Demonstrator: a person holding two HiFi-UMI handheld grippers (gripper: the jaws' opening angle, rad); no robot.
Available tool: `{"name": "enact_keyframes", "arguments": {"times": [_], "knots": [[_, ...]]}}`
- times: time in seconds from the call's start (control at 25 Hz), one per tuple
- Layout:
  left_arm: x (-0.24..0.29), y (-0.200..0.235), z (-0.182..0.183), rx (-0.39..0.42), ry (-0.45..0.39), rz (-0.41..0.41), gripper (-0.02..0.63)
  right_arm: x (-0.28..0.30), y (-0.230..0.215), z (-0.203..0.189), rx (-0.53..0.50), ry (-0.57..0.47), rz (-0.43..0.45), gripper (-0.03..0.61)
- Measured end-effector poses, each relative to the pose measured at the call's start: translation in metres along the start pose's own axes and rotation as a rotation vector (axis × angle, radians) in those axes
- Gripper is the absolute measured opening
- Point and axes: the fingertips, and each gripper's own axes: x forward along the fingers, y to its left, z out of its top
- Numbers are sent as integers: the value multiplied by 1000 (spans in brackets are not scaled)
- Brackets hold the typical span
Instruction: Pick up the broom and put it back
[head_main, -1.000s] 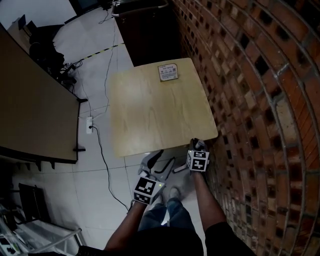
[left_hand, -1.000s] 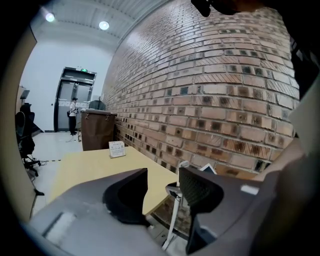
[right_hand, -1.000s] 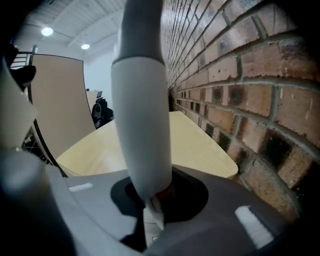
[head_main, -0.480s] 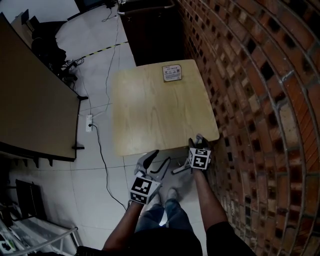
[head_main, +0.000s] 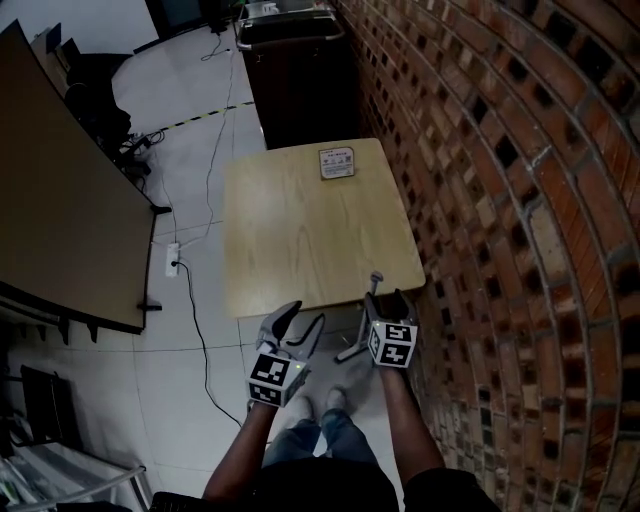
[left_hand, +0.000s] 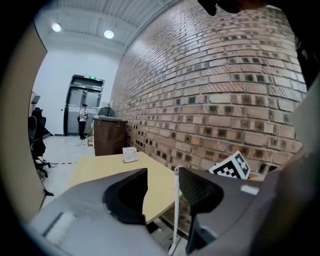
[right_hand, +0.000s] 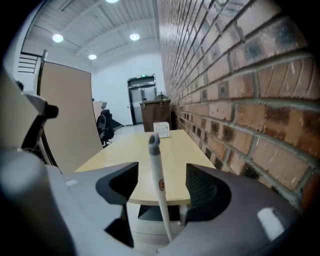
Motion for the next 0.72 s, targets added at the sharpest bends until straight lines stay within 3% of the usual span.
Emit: {"name": "enact_keyframes", "arguments": {"times": [0.4,0.72], "knots": [[-54,12,37,13,-109,58,193,-107,50,94,26,-264,43,291],[-123,15,75,91,-235,93,193,-185,100,145,-63,-421,58,291]]}}
